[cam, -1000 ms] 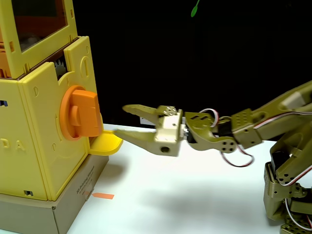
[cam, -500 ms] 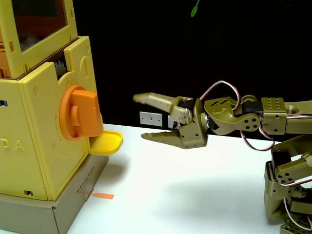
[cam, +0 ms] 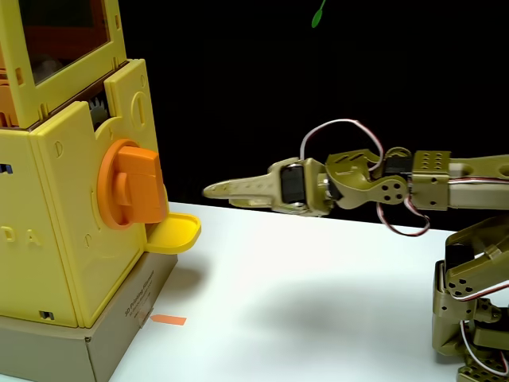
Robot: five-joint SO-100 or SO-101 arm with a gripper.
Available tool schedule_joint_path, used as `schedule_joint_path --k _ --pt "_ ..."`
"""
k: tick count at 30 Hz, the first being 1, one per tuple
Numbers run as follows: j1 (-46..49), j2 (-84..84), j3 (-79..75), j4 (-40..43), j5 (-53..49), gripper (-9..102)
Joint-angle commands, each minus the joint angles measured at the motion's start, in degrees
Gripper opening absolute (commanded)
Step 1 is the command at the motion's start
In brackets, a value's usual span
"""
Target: Turn the button of vending machine.
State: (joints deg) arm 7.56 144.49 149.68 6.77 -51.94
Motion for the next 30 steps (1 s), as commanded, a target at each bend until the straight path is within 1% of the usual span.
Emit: schedule_joint_path --k 1,6,12,18,24,27,30 --pt "-1.05 -4.13 -3.52 -6.42 -7.03 44" --pt "-1.23 -9.32 -3.78 -14.59 -13.8 48" --pt "-1.41 -14.59 -3.69 -25.84 -17.58 47" --pt "-1.14 -22.5 -4.04 -40.61 -20.74 46" --pt "-1.49 -32.61 -5.19 -56.25 -24.96 42" --pt "-1.67 -35.86 -6.33 -59.24 -26.63 41" --pt "-1.58 -37.53 -7.56 -59.24 -28.12 41"
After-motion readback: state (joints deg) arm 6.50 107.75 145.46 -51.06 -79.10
